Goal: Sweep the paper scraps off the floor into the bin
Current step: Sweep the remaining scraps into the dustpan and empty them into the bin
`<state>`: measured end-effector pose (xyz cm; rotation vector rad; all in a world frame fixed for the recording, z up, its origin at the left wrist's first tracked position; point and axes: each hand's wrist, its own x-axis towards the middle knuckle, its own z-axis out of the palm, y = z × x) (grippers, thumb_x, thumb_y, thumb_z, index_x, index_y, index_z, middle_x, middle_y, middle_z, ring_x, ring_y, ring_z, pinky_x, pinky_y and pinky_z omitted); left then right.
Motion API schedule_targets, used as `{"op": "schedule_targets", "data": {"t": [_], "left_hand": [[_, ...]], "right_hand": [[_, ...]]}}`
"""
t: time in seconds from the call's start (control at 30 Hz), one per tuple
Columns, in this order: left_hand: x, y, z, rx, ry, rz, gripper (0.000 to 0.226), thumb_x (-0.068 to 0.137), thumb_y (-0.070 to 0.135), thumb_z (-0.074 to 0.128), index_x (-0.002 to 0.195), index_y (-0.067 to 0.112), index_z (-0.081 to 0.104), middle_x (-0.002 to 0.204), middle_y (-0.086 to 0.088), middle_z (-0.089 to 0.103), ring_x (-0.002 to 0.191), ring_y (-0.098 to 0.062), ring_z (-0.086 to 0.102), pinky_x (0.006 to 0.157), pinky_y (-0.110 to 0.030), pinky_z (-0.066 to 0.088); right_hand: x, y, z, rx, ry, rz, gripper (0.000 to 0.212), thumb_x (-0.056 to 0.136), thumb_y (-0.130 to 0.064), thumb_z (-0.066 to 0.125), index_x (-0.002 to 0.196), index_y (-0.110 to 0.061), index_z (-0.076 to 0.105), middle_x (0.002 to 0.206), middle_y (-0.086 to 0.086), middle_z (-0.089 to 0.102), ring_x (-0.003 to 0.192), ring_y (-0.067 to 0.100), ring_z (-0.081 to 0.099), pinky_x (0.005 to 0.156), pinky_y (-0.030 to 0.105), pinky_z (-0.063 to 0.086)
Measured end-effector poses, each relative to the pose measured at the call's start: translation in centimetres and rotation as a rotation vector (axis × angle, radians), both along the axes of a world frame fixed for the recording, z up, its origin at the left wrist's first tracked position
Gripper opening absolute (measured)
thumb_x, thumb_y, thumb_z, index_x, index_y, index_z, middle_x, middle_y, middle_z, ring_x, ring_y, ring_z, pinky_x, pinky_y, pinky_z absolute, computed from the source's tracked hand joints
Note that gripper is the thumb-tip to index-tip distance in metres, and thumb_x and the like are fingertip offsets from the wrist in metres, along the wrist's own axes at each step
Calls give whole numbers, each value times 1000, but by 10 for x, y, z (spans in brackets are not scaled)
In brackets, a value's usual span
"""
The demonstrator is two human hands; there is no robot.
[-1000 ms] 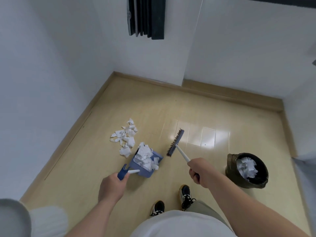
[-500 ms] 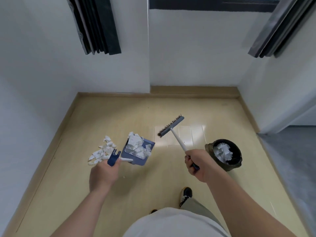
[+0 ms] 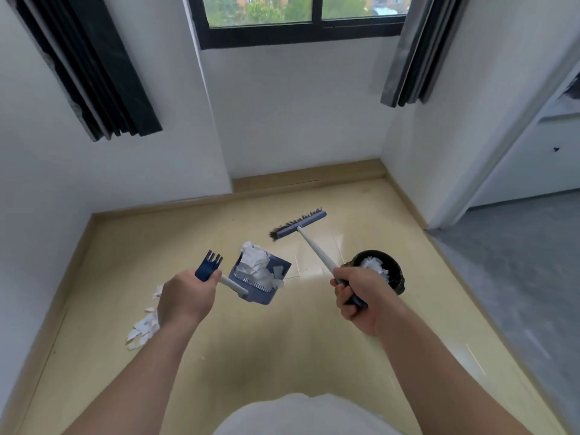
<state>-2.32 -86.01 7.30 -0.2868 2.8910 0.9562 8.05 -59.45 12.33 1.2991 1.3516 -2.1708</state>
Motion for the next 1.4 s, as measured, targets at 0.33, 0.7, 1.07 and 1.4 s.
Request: {"op": "schedule_targets", "data": {"t": [0.33,0.7,1.07,1.4], "left_hand": [[12,125,45,-139,69,-249,39,91,52,58,68,21,64,61,-1,61,62,-24,60,53,-29,44],[29,253,70,-142,154,-381,37,90,51,56,67,23,61,65,1,64,66,-25,63,56,-30,46],[50,352,55,-313,198,-523,32,90,55,54,82,26,66,75,4,64,72,-24,61,58,-28,45],[54,396,49,-421,193,-648,31,91,52,55,86,22,63,81,2,62,74,-24,60,58,-27,43]], "right_hand": [[73,95,10,167,54,-28,13,97,-20,55,87,-12,56,57,-2,42,39,5,34,34,15,20],[126,177,10,198,68,-97,13,96,-23,57,88,-12,58,55,-3,43,36,3,35,36,15,18],[167,241,5,243,40,-115,14,96,-21,57,88,-10,59,59,1,44,37,6,34,36,16,20],[173,263,-18,227,-26,-124,15,95,-16,56,82,-11,54,60,2,44,40,8,35,37,16,19]]}}
